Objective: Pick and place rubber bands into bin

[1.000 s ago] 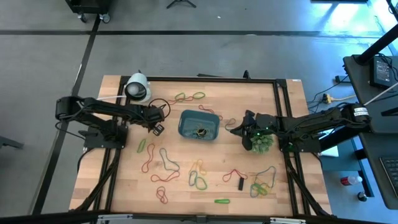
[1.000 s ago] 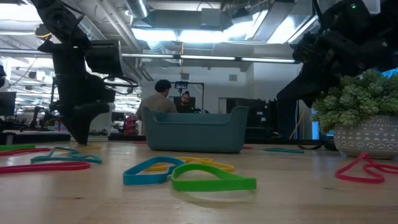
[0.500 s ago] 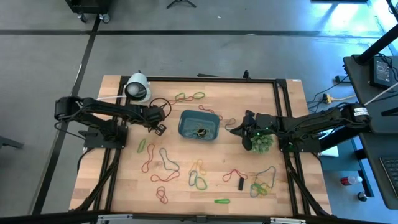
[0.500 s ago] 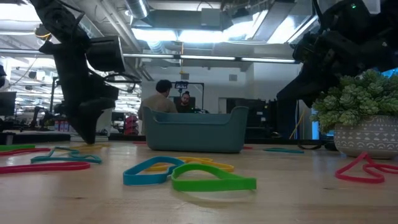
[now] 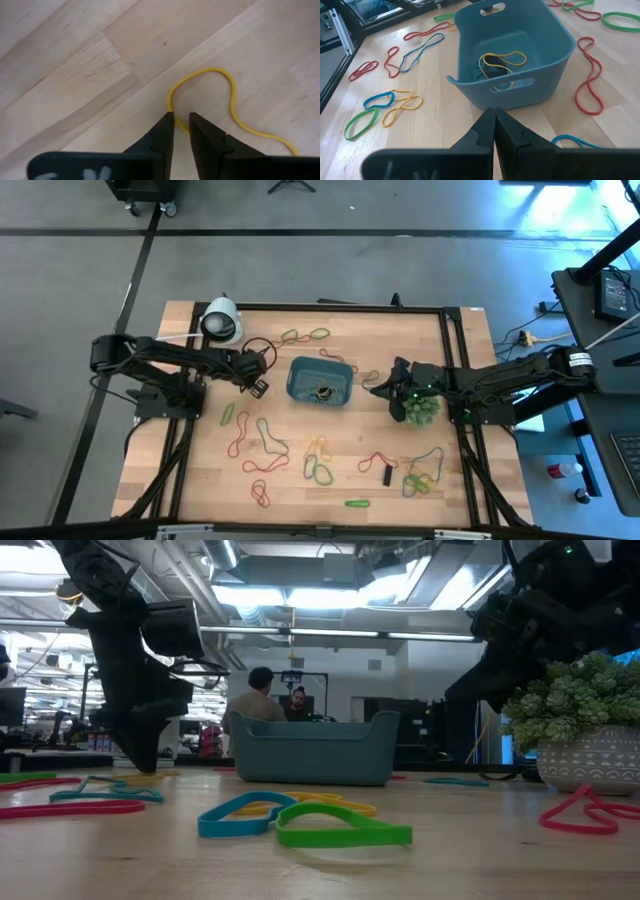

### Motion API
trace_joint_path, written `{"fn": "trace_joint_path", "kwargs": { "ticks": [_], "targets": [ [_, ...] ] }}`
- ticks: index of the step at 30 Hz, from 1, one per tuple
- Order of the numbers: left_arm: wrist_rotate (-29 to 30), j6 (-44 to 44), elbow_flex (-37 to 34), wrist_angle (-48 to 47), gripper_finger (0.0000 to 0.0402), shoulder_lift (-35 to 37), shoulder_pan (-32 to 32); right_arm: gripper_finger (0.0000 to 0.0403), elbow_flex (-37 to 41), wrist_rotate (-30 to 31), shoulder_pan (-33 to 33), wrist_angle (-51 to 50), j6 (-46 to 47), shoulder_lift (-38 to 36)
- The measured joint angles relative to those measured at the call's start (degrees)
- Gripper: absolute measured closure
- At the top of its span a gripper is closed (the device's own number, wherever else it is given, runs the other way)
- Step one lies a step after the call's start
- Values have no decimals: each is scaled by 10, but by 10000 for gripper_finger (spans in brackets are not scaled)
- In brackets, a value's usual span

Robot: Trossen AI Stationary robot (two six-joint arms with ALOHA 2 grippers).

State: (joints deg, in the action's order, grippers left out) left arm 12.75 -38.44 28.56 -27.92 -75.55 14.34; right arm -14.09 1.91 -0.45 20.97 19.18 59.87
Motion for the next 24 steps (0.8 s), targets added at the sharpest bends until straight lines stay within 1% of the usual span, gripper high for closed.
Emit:
{"fn": "trace_joint_path", "kwargs": {
  "ticks": [8, 12, 16, 19, 24],
  "targets": [
    [9, -11, 1, -2, 348, -21, -1, 392, 0, 0, 0, 0, 0, 0],
    [14, -12, 0, -3, 388, -16, -7, 392, 0, 0, 0, 0, 1, 0],
    [22, 0, 14, -22, 398, -9, -25, 392, 0, 0, 0, 0, 1, 0],
    [28, 2, 44, -54, 399, -3, -43, 392, 0, 0, 0, 0, 1, 0],
    [65, 27, 125, -125, 399, 0, -77, 392, 0, 0, 0, 1, 1, 0]
  ]
}}
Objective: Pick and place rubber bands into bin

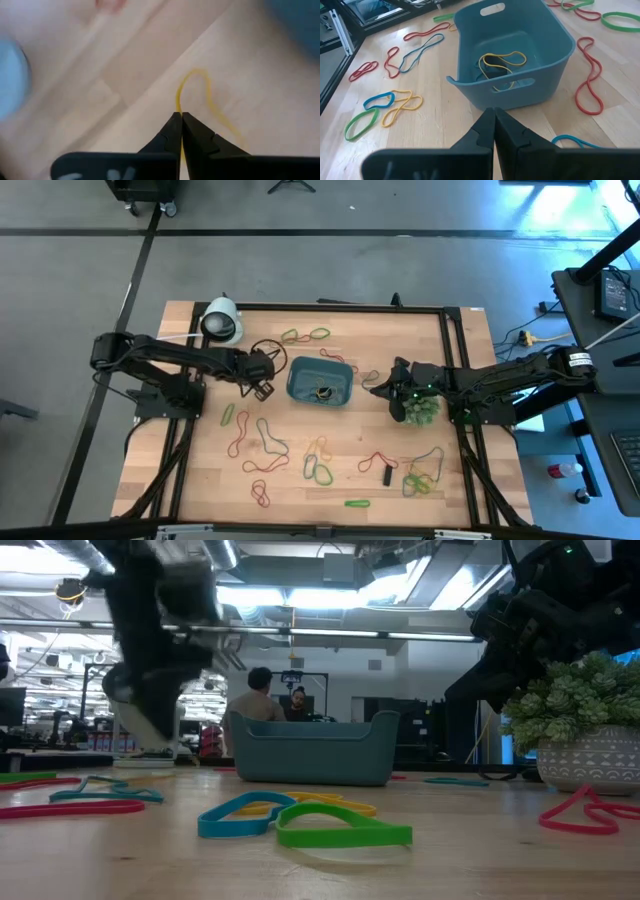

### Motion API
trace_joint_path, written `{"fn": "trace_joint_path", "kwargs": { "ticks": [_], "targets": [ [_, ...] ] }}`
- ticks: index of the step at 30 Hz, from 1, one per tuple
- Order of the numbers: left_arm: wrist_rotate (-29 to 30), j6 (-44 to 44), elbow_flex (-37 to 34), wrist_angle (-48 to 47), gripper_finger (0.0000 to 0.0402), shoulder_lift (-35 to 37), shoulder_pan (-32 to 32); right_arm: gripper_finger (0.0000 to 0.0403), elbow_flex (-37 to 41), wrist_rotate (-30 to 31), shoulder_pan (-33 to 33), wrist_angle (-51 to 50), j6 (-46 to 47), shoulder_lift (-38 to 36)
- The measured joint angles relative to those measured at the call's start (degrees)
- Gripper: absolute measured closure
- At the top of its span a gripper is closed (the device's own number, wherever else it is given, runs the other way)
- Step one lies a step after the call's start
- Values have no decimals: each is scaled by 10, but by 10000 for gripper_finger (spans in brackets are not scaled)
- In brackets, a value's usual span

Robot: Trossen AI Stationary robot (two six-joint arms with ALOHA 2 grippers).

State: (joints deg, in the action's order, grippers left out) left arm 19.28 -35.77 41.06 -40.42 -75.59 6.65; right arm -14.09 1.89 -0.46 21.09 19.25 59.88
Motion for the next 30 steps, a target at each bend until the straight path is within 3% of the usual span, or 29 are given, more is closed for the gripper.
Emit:
{"fn": "trace_joint_path", "kwargs": {
  "ticks": [6, 15, 23, 30],
  "targets": [
    [70, 35, 122, -65, 400, 1, -40, 392, 0, 0, 0, 0, -1, 0],
    [157, 141, 248, -43, 400, 1, -66, 392, 0, 0, 0, 1, -2, 0],
    [157, 245, 264, 112, 400, -5, -66, 392, 0, 0, 0, 1, -2, 0],
    [105, 265, 264, 143, 400, -45, -68, 392, 0, 0, 0, 1, -2, 0]
  ]
}}
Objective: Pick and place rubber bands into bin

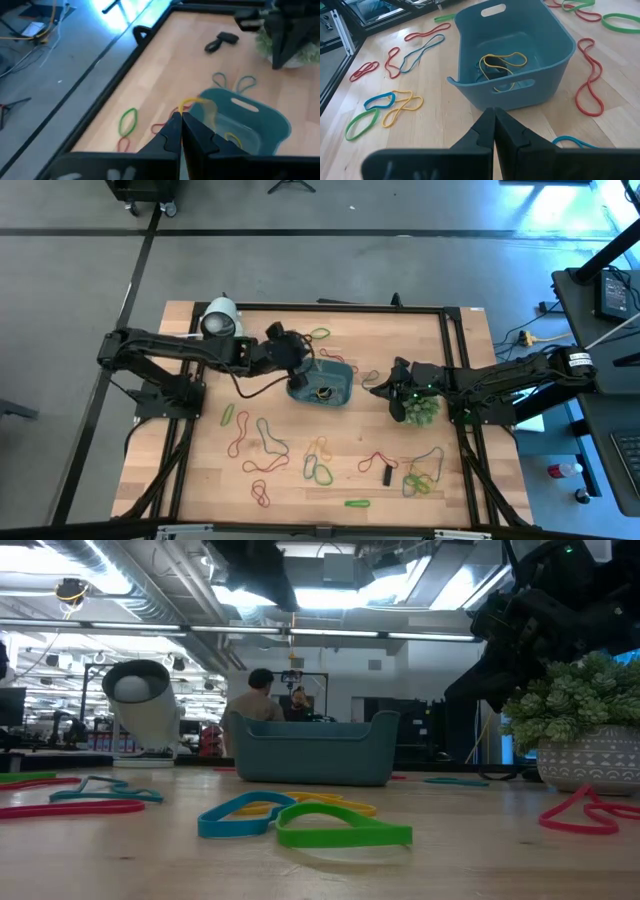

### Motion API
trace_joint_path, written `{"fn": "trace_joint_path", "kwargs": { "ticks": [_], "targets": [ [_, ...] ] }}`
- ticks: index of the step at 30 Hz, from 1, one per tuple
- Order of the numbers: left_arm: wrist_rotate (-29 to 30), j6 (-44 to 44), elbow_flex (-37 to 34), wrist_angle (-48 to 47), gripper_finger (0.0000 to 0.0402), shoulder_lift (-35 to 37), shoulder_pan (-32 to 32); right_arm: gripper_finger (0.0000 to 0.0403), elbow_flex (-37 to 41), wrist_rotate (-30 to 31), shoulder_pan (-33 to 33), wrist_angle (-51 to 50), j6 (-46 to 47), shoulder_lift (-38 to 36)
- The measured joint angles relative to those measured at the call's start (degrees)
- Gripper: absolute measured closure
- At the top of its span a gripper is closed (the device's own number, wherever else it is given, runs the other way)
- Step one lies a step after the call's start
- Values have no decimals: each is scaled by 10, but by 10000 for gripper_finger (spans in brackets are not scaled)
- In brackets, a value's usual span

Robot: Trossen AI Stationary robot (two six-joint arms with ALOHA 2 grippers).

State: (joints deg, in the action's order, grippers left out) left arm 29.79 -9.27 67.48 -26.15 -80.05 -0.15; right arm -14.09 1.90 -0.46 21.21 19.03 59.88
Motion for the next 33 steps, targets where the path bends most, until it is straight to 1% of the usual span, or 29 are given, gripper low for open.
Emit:
{"fn": "trace_joint_path", "kwargs": {
  "ticks": [5, 10, 16, 20, 23, 26, 33],
  "targets": [
    [-27, -4, 0, 3, 400, -48, -3, 392, 0, 0, 0, 0, -2, 0],
    [-40, -15, 0, 2, 400, -101, -3, 392, 0, 0, 0, 0, -1, 0],
    [-42, -22, 0, 1, 400, -164, -3, 392, 0, 0, 0, 0, 0, 0],
    [-44, -43, 0, -8, 400, -200, -3, 392, 0, 0, 0, 0, 0, 0],
    [-76, -49, 0, -16, 396, -222, 1, 392, 0, 0, 0, 0, 0, 0],
    [-106, -55, 0, -16, 382, -236, 6, 392, 0, 0, 0, 0, 0, 0],
    [-110, -63, 0, -24, 319, -243, 18, 392, 0, 0, 0, 0, 0, 0]
  ]
}}
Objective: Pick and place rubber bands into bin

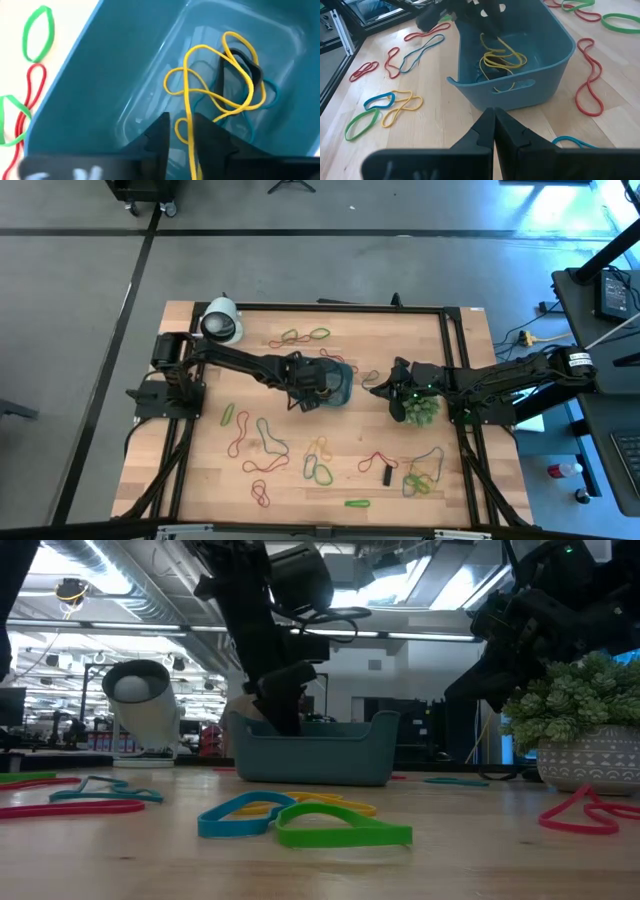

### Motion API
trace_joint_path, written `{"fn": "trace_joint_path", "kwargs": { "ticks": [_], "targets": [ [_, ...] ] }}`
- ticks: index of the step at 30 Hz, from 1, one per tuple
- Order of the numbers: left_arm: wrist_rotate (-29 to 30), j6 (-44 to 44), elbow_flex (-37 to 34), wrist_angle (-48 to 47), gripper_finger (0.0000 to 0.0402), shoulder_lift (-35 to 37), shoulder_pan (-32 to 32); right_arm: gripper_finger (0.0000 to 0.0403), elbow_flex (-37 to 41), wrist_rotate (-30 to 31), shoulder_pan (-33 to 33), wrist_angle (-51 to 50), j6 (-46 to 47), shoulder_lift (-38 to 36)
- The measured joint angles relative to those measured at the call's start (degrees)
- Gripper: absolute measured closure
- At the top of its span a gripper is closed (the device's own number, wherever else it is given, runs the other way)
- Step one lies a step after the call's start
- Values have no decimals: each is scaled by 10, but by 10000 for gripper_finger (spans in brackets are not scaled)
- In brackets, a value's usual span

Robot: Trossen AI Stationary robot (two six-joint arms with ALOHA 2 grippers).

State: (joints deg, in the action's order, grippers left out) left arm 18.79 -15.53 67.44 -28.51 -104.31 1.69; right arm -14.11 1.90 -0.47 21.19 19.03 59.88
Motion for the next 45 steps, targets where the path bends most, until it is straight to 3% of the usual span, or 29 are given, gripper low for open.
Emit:
{"fn": "trace_joint_path", "kwargs": {
  "ticks": [7, 13, 21, 26, 32, 40, 45],
  "targets": [
    [6, 17, 1, 1, 259, 11, 4, 392, 0, 0, 0, 0, 0, 0],
    [13, 49, 1, -3, 237, 29, 4, 392, 0, 0, 0, 0, 0, 0],
    [32, 55, 1, -20, 240, 86, 4, 392, 0, 0, 0, 3, 2, 0],
    [36, 67, -4, -92, 294, 164, 7, 392, 0, 0, 0, 4, 2, 0],
    [22, 104, -107, -34, 392, 303, 0, 392, 0, 0, 0, 4, 2, 0],
    [21, 72, -310, 111, 400, 484, -33, 392, 0, 0, -3, 10, -3, 0],
    [33, 65, -392, 136, 400, 549, -45, 390, -8, 14, -22, 39, -1, 0]
  ]
}}
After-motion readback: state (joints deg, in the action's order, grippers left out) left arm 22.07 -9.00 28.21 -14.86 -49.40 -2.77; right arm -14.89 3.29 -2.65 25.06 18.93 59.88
